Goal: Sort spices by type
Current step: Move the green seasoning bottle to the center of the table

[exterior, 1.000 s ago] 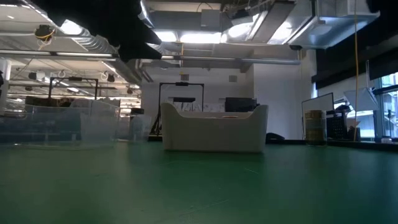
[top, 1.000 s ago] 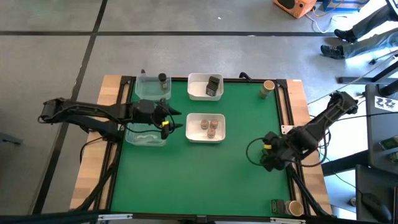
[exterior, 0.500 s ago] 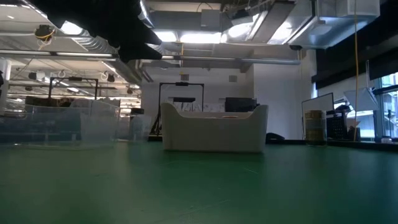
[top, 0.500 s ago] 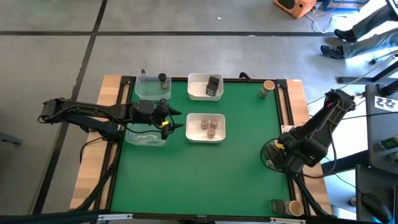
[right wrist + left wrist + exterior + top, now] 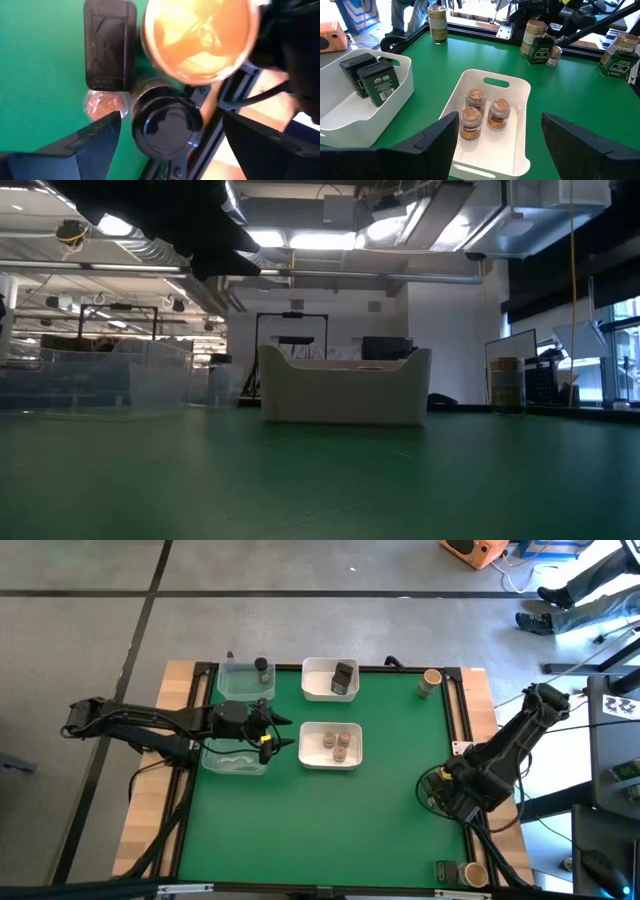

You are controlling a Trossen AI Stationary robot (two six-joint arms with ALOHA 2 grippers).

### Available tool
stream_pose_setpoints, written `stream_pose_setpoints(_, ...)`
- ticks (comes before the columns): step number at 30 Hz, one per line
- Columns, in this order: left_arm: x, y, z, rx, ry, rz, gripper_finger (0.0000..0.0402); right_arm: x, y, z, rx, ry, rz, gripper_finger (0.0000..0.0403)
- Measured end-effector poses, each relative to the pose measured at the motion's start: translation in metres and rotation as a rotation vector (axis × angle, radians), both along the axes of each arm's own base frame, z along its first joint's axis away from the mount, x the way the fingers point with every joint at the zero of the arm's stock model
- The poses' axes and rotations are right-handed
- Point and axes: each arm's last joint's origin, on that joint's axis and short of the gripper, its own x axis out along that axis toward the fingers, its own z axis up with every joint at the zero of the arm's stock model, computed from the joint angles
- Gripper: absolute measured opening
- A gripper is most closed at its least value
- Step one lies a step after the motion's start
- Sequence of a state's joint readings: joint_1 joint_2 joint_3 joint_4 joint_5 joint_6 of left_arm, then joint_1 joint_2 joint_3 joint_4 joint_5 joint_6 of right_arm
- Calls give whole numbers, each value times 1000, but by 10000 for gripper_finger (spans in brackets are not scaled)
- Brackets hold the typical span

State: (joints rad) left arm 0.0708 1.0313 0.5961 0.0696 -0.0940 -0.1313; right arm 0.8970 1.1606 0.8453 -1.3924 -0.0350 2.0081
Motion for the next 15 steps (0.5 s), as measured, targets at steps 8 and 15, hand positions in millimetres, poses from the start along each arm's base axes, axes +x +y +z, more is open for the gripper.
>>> stream_pose_setpoints(8, 0, 0, 0, 0, 0, 0, 265, 0, 0, -17, 21, -1, 5, 308)
stream_pose_setpoints(15, 0, 0, 0, 0, 0, 0, 265, -1, -1, -18, 19, 3, 24, 211)
